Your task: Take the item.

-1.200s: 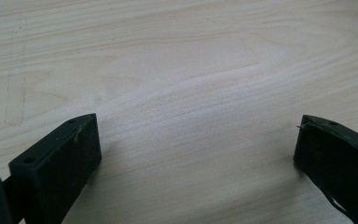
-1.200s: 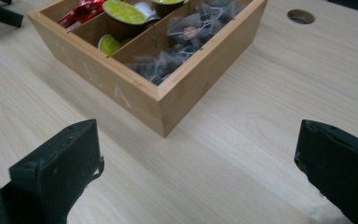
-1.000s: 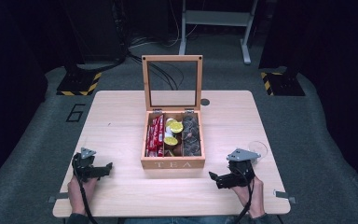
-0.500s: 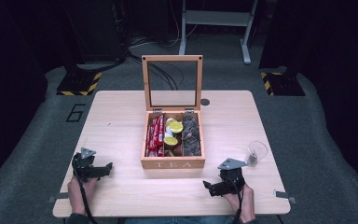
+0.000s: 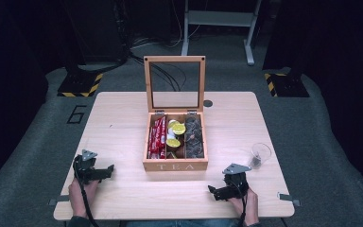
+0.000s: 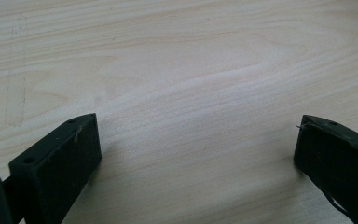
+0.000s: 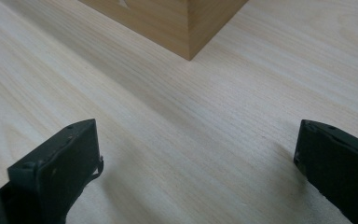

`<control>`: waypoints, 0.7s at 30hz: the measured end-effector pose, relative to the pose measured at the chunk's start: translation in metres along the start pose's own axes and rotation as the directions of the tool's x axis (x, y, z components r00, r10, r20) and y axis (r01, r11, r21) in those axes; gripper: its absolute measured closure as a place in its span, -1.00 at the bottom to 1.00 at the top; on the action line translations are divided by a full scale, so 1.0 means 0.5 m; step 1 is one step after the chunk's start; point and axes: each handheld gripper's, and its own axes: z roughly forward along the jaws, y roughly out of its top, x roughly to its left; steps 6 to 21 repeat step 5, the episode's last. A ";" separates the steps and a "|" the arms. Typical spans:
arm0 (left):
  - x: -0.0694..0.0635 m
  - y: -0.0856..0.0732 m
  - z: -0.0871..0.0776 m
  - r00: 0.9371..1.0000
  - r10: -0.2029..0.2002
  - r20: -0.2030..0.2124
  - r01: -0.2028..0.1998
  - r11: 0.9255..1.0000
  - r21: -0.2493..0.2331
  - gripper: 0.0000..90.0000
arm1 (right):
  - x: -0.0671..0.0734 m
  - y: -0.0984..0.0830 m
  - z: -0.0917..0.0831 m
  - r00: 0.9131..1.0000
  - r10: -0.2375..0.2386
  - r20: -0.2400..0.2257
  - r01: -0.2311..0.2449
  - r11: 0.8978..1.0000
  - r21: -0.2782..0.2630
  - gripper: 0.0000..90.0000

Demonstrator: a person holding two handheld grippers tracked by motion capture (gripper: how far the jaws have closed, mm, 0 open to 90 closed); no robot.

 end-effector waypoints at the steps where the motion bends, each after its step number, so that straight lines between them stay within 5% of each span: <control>1: 0.000 0.000 0.000 1.000 -0.002 0.000 0.002 1.000 0.002 -0.99 | 0.001 0.000 0.000 1.000 -0.002 0.003 0.002 1.000 0.002 -1.00; 4: 0.000 0.000 0.000 1.000 -0.001 0.000 0.001 1.000 0.002 -0.99 | 0.008 -0.003 0.005 0.998 -0.035 0.048 0.034 0.999 0.008 -1.00; 21: 0.000 0.000 0.000 1.000 -0.002 0.000 0.002 1.000 0.002 -0.99 | 0.011 -0.002 0.006 0.998 -0.028 0.050 0.027 1.000 0.008 -1.00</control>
